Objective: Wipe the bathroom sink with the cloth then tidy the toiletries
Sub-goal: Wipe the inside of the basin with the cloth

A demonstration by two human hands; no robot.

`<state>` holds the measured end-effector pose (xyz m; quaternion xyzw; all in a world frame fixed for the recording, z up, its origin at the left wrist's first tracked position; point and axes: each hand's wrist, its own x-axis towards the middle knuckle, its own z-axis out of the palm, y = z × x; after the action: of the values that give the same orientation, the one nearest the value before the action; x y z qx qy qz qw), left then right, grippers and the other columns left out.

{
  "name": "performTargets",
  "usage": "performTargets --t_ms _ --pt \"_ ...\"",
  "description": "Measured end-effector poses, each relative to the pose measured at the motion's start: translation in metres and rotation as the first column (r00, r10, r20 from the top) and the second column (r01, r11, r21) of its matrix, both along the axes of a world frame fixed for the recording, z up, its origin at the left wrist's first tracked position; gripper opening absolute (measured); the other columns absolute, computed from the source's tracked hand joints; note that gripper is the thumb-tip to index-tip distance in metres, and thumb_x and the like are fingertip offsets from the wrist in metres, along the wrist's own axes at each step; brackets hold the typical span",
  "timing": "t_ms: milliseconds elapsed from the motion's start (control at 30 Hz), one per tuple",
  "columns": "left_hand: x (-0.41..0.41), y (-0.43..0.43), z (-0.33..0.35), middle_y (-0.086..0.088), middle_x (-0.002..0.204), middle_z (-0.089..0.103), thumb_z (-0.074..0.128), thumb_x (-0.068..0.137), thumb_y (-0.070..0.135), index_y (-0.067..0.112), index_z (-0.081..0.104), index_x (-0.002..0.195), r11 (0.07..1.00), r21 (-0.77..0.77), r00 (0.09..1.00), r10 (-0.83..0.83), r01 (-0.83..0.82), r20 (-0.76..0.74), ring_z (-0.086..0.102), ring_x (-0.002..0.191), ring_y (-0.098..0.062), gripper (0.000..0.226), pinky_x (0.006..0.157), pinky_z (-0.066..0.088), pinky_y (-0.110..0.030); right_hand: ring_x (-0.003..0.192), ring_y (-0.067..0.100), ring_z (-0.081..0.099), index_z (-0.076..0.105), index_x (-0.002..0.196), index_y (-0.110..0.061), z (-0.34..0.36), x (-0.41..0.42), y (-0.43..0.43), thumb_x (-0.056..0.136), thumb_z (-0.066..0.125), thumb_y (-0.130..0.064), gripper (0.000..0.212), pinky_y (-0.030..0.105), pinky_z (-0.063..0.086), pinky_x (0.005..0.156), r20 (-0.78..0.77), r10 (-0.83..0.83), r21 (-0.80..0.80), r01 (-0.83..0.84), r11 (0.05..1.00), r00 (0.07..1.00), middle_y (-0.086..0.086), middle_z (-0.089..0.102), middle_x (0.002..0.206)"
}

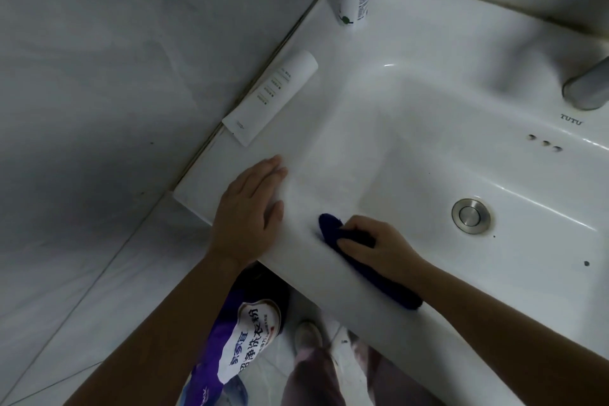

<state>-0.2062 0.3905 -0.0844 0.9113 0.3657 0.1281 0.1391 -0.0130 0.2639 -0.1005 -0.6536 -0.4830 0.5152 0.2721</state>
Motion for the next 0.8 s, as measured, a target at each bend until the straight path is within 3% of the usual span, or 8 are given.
performTargets --t_ms 133,200,333,433,533,600,733,800 --pt "0.001 -0.001 0.0 -0.007 0.139 0.047 0.041 0.087 0.026 0.007 0.051 0.129 1.0 0.01 1.0 0.012 -0.012 0.005 0.042 0.126 -0.019 0.047 0.101 0.038 -0.035 0.091 0.021 0.056 0.054 0.109 -0.019 -0.01 -0.023 0.044 0.087 0.059 -0.026 0.023 0.026 0.041 0.078 0.052 -0.095 0.052 0.092 0.994 0.994 0.002 0.061 0.101" --pt "0.0 0.0 0.0 -0.006 0.138 0.047 0.042 0.088 0.027 0.007 0.051 0.128 1.0 0.006 1.0 0.016 -0.016 0.014 0.044 0.125 -0.019 0.046 0.1 0.04 -0.036 0.093 0.018 0.056 0.053 0.112 -0.02 -0.002 -0.03 0.051 0.088 0.059 -0.025 0.025 0.026 0.041 0.081 -0.013 -0.091 0.086 0.092 0.992 0.996 -0.003 0.058 0.102" --pt "0.002 -0.002 0.002 -0.011 0.137 0.048 0.043 0.086 0.025 0.005 0.051 0.128 1.0 0.019 1.0 0.002 -0.002 -0.008 0.046 0.124 -0.024 0.047 0.099 0.041 -0.04 0.095 0.007 0.058 0.059 0.108 -0.03 0.007 -0.002 -0.004 0.088 0.059 -0.021 0.021 0.011 0.041 0.08 -0.058 0.04 0.017 -0.039 0.999 0.998 -0.015 0.06 0.102" --pt "0.003 -0.012 0.01 -0.011 0.136 0.05 0.048 0.082 0.03 0.01 0.055 0.123 0.992 0.124 0.996 0.006 0.005 -0.093 0.046 0.119 -0.025 0.046 0.092 0.038 -0.037 0.106 0.017 0.057 0.059 0.115 -0.025 -0.014 0.021 -0.021 0.09 0.055 -0.026 0.025 0.019 0.038 0.083 0.179 -0.016 -0.072 0.03 0.997 0.984 -0.005 0.062 0.115" --pt "-0.002 -0.027 0.015 -0.006 0.129 0.056 0.049 0.083 0.033 0.014 0.06 0.115 0.989 0.076 0.986 -0.121 0.13 -0.111 0.049 0.114 -0.022 0.039 0.09 0.034 -0.033 0.108 0.026 0.054 0.054 0.125 -0.02 -0.038 0.024 -0.004 0.093 0.051 -0.029 0.034 0.027 0.038 0.083 0.417 -0.092 -0.052 0.125 0.991 0.904 0.005 0.057 0.125" --pt "-0.001 -0.037 0.015 -0.005 0.119 0.062 0.048 0.083 0.033 0.014 0.062 0.11 0.981 0.024 0.975 -0.187 0.191 -0.118 0.049 0.111 -0.019 0.036 0.09 0.034 -0.033 0.108 0.025 0.055 0.055 0.124 -0.02 -0.035 0.024 -0.004 0.092 0.052 -0.028 0.033 0.026 0.037 0.083 0.373 -0.11 -0.057 0.141 0.988 0.921 0.004 0.058 0.124" --pt "0.008 -0.051 0.009 -0.001 0.098 0.066 0.046 0.081 0.035 0.016 0.068 0.094 0.986 0.034 0.977 -0.159 0.165 -0.143 0.049 0.104 -0.017 0.032 0.086 0.031 -0.033 0.1 0.012 0.057 0.062 0.117 -0.023 -0.008 0.027 -0.046 0.087 0.06 -0.027 0.03 0.023 0.041 0.087 0.09 -0.023 -0.131 0.035 0.991 0.996 -0.006 0.062 0.113" --pt "0.009 -0.05 0.006 0.001 0.095 0.065 0.045 0.08 0.037 0.017 0.068 0.09 0.986 0.065 0.98 -0.14 0.15 -0.144 0.049 0.102 -0.017 0.031 0.083 0.031 -0.033 0.102 0.014 0.058 0.061 0.117 -0.022 -0.009 0.03 -0.046 0.087 0.06 -0.026 0.03 0.026 0.043 0.092 0.101 -0.014 -0.127 0.027 0.992 0.995 -0.005 0.062 0.114"
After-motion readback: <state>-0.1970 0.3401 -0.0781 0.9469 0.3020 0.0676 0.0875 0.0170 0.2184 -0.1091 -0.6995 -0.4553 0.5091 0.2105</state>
